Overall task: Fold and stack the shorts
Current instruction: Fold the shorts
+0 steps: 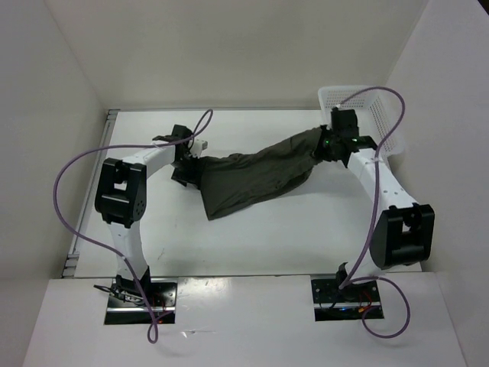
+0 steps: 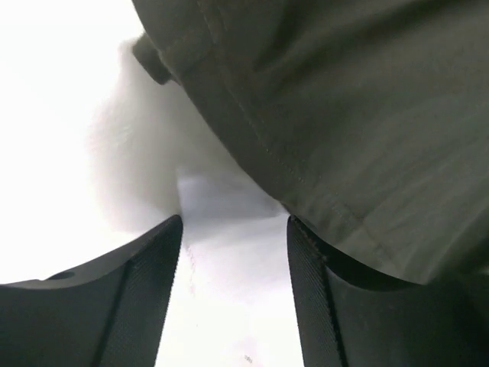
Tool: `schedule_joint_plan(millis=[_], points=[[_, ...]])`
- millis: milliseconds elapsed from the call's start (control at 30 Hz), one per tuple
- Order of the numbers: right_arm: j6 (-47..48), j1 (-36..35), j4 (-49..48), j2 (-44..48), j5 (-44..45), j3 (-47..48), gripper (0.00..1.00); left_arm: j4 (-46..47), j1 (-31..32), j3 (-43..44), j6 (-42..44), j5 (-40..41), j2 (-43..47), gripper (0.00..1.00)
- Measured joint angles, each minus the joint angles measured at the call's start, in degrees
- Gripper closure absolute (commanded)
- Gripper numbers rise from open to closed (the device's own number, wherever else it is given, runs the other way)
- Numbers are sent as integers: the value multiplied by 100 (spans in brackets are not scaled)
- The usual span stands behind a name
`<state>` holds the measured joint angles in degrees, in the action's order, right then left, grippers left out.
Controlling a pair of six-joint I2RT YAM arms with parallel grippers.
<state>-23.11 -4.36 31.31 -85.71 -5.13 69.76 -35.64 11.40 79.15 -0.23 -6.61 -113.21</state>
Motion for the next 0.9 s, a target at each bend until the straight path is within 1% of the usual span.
schedule_joint_plan(millis=[67, 133, 167, 233, 333, 500, 633, 733, 767, 800, 833, 867, 900], points=[[149, -411, -13, -72, 337, 356, 100, -37, 24, 267, -2, -190, -190, 40], [282, -1187, -26, -260, 584, 737, 100, -44, 59, 597, 2, -411, -426, 45], [337, -1530, -33, -413, 656, 920, 100, -61, 87, 732, -9, -487, -522, 50], [417, -2260, -26, -901, 752, 1473, 100, -94, 142, 1008, -4, -658, -723, 53], [527, -3032, 13, -1707, 804, 2212, 100, -149, 195, 1325, -7, -866, -946, 59], [962, -3757, 343, -2927, 737, 3327, 100, -232, 190, 1574, -9, -1049, -1121, 60], [1436, -4131, 590, -3659, 496, 4118, 98, -278, 101, 1648, -28, -1228, -1187, 62], [1611, -4297, 688, -3923, 127, 4406, 90, -295, -20, 1661, -46, -1414, -1215, 62], [1650, -4323, 739, -3976, 17, 4474, 81, -297, -52, 1661, -48, -1462, -1222, 62], [1668, -4339, 756, -4030, -85, 4542, 76, -297, -101, 1663, -48, -1513, -1231, 60], [1683, -4339, 754, -4079, -179, 4586, 72, -299, -151, 1663, -50, -1547, -1233, 52], [1694, -4339, 752, -4127, -264, 4627, 53, -299, -210, 1665, -63, -1606, -1233, 48], [1683, -4339, 750, -4166, -348, 4647, 42, -310, -249, 1672, -74, -1631, -1233, 44]])
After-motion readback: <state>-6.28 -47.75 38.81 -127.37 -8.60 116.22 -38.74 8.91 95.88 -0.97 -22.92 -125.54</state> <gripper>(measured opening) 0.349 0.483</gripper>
